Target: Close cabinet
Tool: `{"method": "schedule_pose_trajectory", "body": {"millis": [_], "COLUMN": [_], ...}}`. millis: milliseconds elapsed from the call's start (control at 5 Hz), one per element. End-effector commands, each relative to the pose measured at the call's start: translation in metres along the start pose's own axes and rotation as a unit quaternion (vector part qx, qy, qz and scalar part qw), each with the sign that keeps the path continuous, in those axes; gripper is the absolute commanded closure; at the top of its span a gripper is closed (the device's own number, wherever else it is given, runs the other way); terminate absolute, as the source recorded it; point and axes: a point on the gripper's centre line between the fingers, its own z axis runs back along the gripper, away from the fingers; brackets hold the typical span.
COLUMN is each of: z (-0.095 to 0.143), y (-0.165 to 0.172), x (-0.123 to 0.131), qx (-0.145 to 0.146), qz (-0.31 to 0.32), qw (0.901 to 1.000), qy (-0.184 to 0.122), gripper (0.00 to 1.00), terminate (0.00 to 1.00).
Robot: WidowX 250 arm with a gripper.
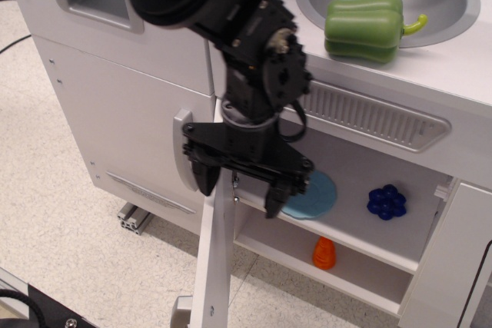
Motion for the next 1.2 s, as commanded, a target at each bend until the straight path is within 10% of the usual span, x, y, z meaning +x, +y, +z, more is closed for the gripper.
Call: {"method": "schedule_pose_trajectory", "body": {"millis": [0,1000], "z": [-0.024,0.004], "y": [0.013,-0.099], "x": [0.004,0.034], "qx": [-0.002,-0.110], "qz": [0.027,0.034], "qw": [0.9996,0.9930], "qy": [-0.004,-0.025], "gripper": [0.00,0.00], "terminate": [0.00,0.00]}}
